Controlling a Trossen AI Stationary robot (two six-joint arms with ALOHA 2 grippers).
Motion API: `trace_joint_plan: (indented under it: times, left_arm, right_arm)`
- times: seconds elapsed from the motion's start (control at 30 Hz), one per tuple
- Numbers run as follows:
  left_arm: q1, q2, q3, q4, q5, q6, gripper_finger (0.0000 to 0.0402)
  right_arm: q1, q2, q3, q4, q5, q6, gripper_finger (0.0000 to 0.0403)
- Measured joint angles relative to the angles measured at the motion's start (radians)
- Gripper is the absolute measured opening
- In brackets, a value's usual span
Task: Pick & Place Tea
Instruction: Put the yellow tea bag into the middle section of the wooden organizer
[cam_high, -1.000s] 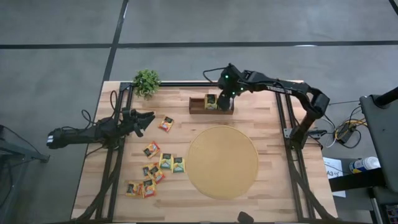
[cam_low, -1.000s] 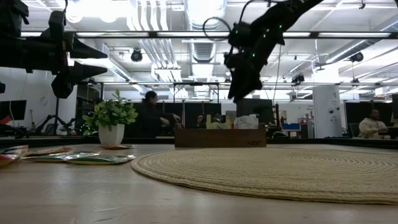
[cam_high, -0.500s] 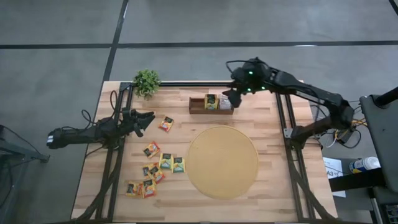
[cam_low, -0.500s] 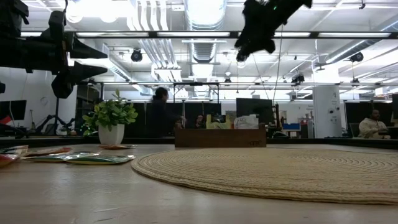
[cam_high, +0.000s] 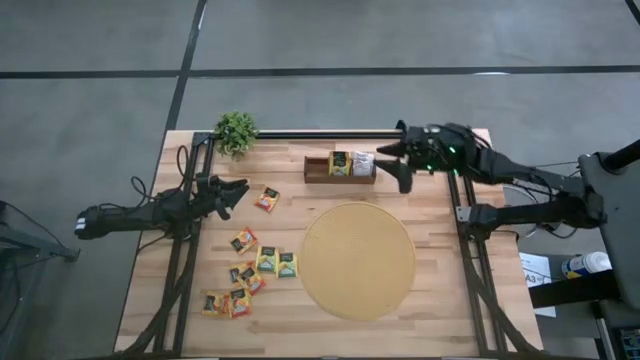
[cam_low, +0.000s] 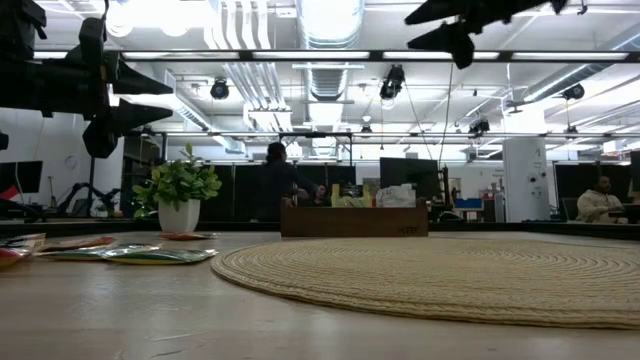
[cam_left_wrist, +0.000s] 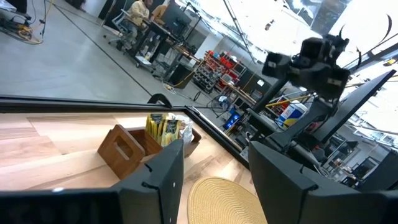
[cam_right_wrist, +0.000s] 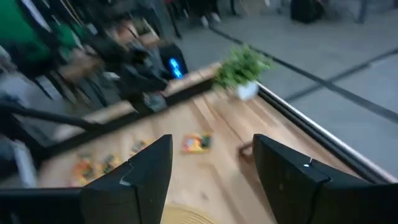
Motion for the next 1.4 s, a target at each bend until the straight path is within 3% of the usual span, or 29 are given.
trace_joint_plan:
  times: [0.17, 0.43, 0.67, 0.9, 1.23, 1.4]
  left_arm:
    - [0.0, 0.0, 0.0, 0.001, 0.0, -0.039, 0.0174]
    - [0.0, 0.0, 0.0, 0.005, 0.0, -0.337, 0.0174]
    - [0.0, 0.0, 0.0, 0.005, -0.001, -0.345, 0.0174]
    - [0.0, 0.0, 0.0, 0.004, -0.001, -0.345, 0.0174]
    - [0.0, 0.0, 0.0, 0.006, 0.0, -0.429, 0.0174]
    - [0.0, 0.0, 0.0, 0.007, 0.0, -0.435, 0.0174]
  right_arm:
    - [0.047, -0.176, -0.197, 0.185, 0.001, 0.086, 0.0221]
    - [0.194, -0.409, -0.403, 0.417, 0.025, 0.131, 0.0221]
    - [0.358, -0.541, -0.57, 0.574, 0.19, 0.103, 0.0221]
    - [0.463, -0.618, -0.694, 0.684, 0.202, 0.011, 0.0221]
    - [0.474, -0.764, -0.865, 0.752, 0.215, -0.057, 0.0221]
    - [0.474, -0.886, -0.876, 0.578, 0.192, -0.084, 0.0221]
